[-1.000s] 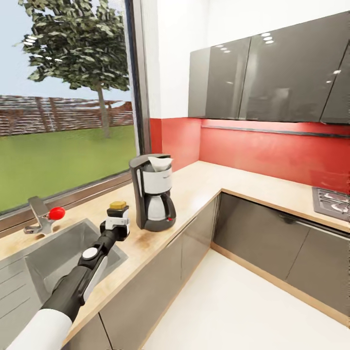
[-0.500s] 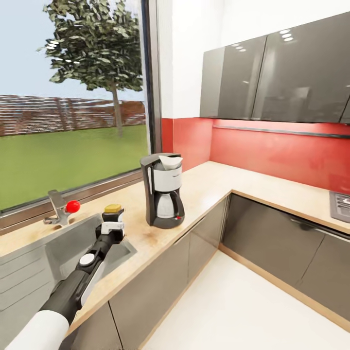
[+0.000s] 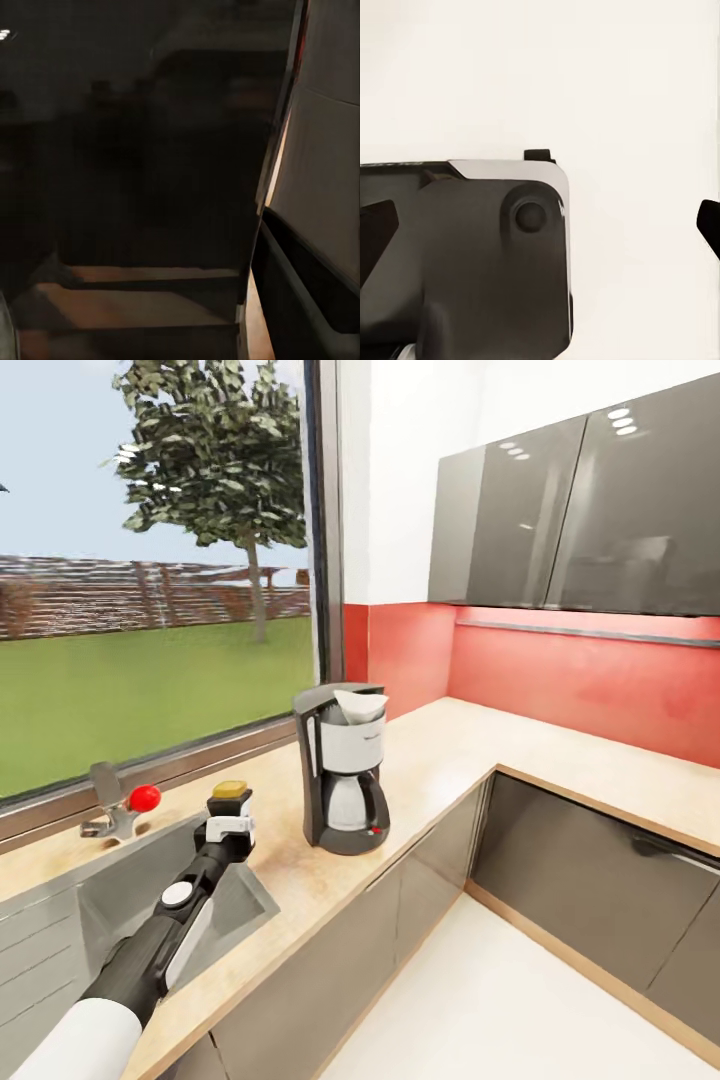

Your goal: Set up a coffee station on the kitchen countertop: keep the coffee maker on the countertop, move the bottle of coffee from the kitchen shelf to the counter next to the coffee maker, place a paper coffee filter on top of the coffee maker, put the saucer next to the coffee maker with the coffee cup on the saucer, and place the electric kettle next to the coffee maker.

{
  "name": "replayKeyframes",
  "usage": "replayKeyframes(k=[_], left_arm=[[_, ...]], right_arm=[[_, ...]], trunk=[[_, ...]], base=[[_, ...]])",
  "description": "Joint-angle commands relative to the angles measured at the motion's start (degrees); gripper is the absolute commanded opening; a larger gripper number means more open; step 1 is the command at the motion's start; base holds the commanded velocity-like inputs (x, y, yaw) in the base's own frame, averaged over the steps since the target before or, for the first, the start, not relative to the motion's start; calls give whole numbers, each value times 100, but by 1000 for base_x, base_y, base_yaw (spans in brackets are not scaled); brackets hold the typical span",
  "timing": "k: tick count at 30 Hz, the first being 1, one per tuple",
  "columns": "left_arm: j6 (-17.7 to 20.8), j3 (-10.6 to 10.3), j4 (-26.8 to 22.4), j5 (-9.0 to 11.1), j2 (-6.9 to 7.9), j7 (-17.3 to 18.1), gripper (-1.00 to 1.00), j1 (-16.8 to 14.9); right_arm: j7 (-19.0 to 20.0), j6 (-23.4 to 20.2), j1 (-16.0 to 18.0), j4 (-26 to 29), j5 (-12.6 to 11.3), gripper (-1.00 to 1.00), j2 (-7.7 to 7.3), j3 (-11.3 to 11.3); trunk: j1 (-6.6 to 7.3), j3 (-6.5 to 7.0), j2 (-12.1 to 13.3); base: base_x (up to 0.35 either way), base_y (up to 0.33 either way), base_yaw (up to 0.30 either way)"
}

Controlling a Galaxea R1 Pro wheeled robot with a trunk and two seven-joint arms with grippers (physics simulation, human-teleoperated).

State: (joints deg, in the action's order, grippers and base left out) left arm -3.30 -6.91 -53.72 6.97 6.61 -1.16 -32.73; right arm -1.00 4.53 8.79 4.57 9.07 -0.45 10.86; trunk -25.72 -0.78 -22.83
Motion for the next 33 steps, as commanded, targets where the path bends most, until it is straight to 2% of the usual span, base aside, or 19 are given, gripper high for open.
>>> replayKeyframes(k=[1,16,24,30,33], left_arm=[[-15,-25,1,50,7,-7,-100,-5],[-21,-15,10,50,18,-7,-100,-5],[-17,-13,15,50,36,-278,-100,64],[-117,-13,399,42,75,-304,-100,154],[-491,-17,781,42,75,-305,-100,155]], right_arm=[[-9,22,4,-8,60,100,1,47],[0,22,1,-8,65,100,1,44],[3,22,3,-8,69,100,1,30],[-2,22,4,-10,69,100,-2,30],[-13,22,6,-13,71,100,-6,30]], trunk=[[-6,-8,-9],[-6,-8,-9],[-6,-8,-9],[-6,-8,-9],[-6,-8,-9]], base=[[292,-136,1],[299,-117,0],[45,-6,54],[1,0,150],[0,0,17]])
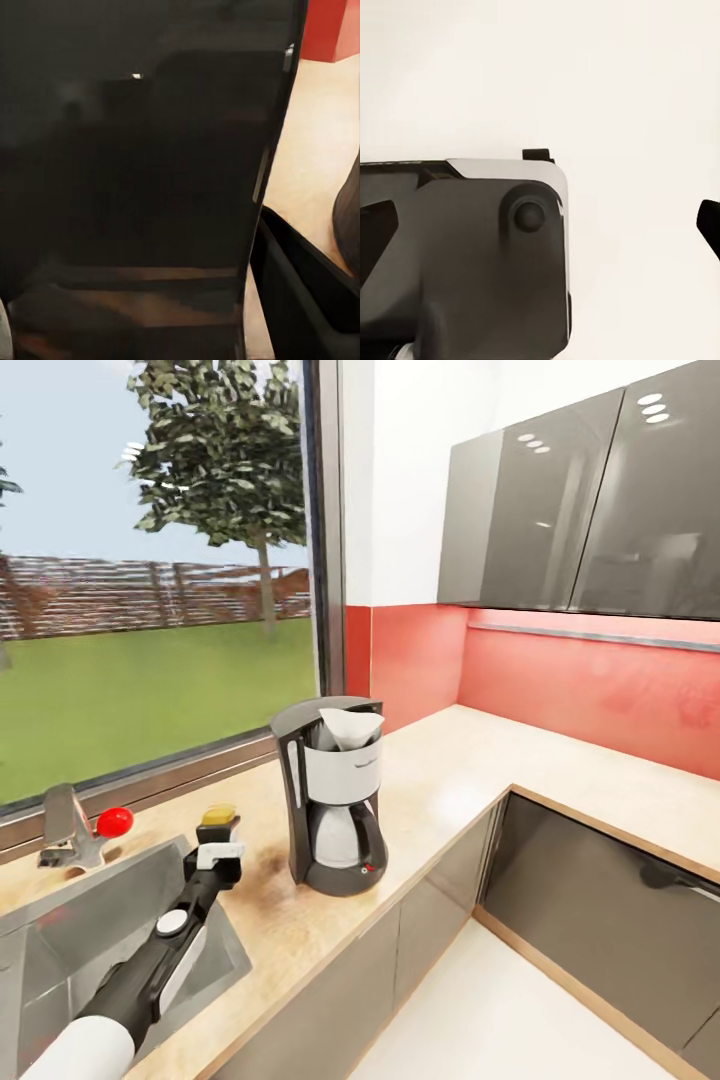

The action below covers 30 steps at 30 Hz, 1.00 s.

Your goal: Set up a coffee station on the kitchen countertop: keep the coffee maker on the countertop, move the bottle of coffee from the kitchen shelf to the counter next to the coffee maker, place a paper coffee filter on top of the coffee maker, put the saucer next to the coffee maker with the coffee cup on the saucer, and place the electric kettle next to the coffee maker.

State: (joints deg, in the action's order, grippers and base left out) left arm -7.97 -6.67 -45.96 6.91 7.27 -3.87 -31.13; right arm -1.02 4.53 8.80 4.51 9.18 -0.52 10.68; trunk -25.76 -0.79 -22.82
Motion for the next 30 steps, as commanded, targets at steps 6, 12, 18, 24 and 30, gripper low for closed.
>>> replayKeyframes(k=[6,12,18,24,30], left_arm=[[-241,-81,326,47,-22,-35,-100,-15],[-249,-91,341,47,-10,-35,-100,-16],[-249,-100,349,46,-7,-35,-100,-16],[-260,-106,414,47,-14,-35,-100,-7],[-278,-107,547,47,-25,-28,-100,-6]], right_arm=[[-19,22,6,-9,73,100,-12,41],[-21,22,1,-12,75,100,-10,39],[-21,22,0,-12,73,100,-10,39],[-21,22,5,-12,68,100,-18,41],[-21,22,3,-12,66,100,-18,42]], trunk=[[-3,-8,-10],[-3,-8,-10],[-3,-8,-10],[-3,-8,-10],[-3,-8,-10]], base=[[110,0,2],[319,0,0],[327,0,0],[91,-38,0],[4,-17,0]])
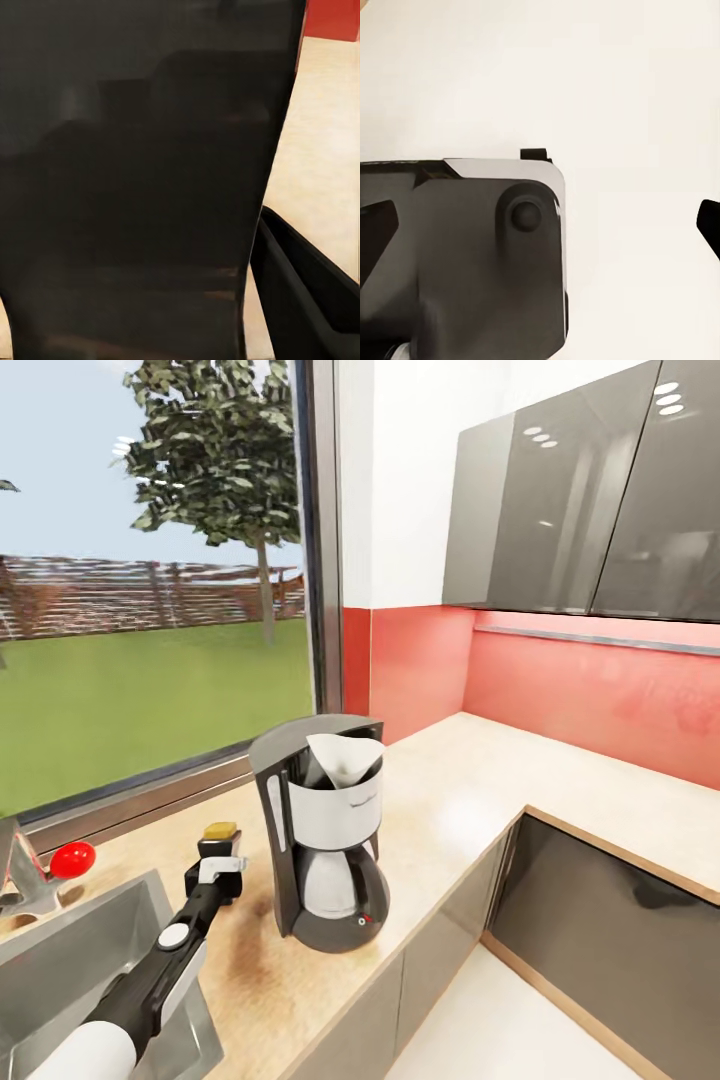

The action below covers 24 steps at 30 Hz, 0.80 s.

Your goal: Set up a coffee station on the kitchen countertop: keep the coffee maker on the countertop, move the bottle of coffee from the kitchen shelf to the counter next to the coffee maker, place a paper coffee filter on top of the coffee maker, put the saucer next to the coffee maker with the coffee cup on the saucer, and place the electric kettle next to the coffee maker.

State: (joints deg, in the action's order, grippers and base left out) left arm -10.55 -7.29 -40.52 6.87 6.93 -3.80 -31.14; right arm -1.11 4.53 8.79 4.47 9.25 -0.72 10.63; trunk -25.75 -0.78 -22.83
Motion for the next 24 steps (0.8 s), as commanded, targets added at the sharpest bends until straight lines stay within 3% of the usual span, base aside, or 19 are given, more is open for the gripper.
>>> replayKeyframes(k=[1,11,24], left_arm=[[-21,-44,7,51,5,-35,-100,-6],[-17,-44,16,51,-29,-33,-100,-3],[-17,-44,18,60,-34,-5,-100,2]], right_arm=[[-12,22,4,-9,60,100,1,46],[-12,22,2,-10,61,100,1,45],[-16,22,4,-13,59,100,1,46]], trunk=[[-3,-8,-9],[-3,-8,-9],[-3,-8,-9]], base=[[0,-2,0],[0,-108,0],[0,-6,0]])
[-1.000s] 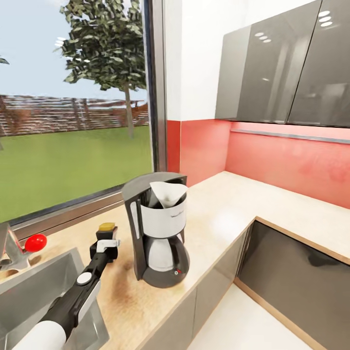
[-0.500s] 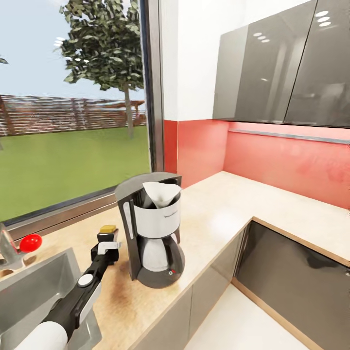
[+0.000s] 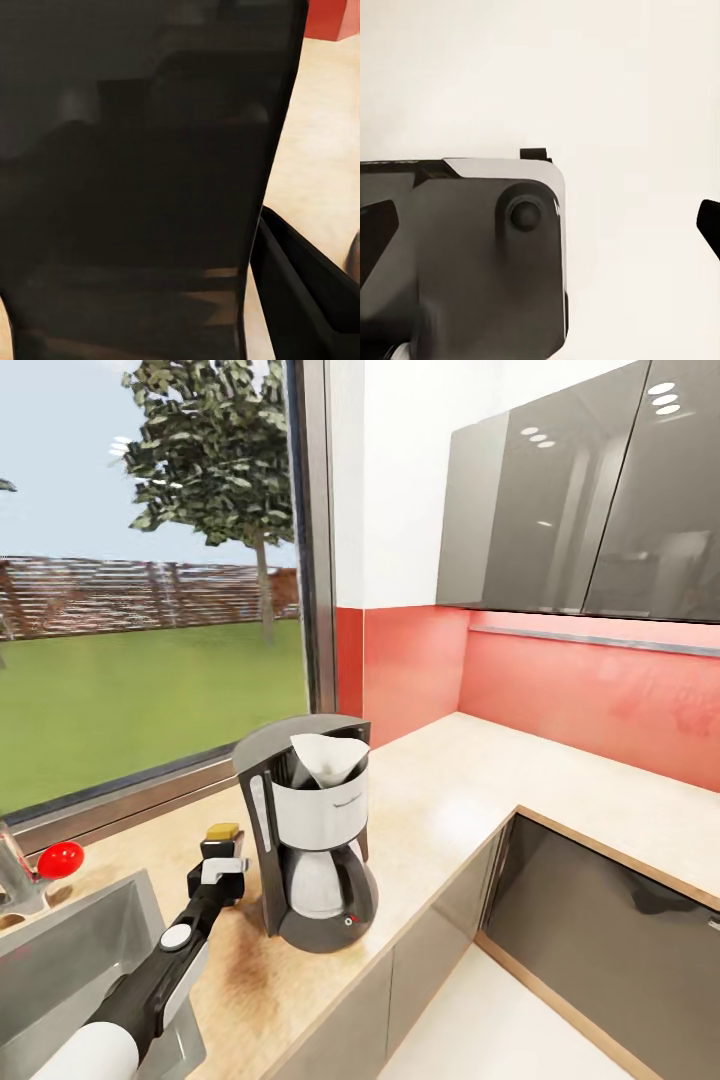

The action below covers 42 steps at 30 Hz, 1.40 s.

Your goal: Set up a coffee station on the kitchen countertop: keep the coffee maker on the countertop, move the bottle of coffee from the kitchen shelf to the counter next to the coffee maker, place a paper coffee filter on top of the coffee maker, put the saucer next to the coffee maker with the coffee cup on the saucer, and place the electric kettle next to the coffee maker.

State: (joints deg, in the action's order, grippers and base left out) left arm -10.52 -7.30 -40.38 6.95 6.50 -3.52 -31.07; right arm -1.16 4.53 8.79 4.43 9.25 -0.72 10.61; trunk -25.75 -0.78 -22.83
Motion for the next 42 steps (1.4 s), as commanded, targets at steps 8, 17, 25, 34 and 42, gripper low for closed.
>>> replayKeyframes(k=[8,17,25,34,42], left_arm=[[-27,-78,3,52,12,-8,100,58],[-29,-79,3,43,19,-11,100,73],[-29,-79,4,44,18,-16,100,74],[-46,-87,-5,47,18,-17,100,176],[-46,-93,-5,51,18,-15,100,180]], right_arm=[[-16,22,7,-8,60,100,1,50],[-13,22,3,-10,60,100,1,49],[-14,22,7,-12,60,100,1,50],[-11,22,5,-12,60,100,1,50],[-8,22,4,-12,60,100,1,54]], trunk=[[-3,-8,-9],[-3,-8,-9],[-3,-8,-9],[-3,-8,-9],[-3,-8,-9]], base=[[0,0,0],[0,0,0],[-19,0,0],[-119,0,0],[-2,0,0]])
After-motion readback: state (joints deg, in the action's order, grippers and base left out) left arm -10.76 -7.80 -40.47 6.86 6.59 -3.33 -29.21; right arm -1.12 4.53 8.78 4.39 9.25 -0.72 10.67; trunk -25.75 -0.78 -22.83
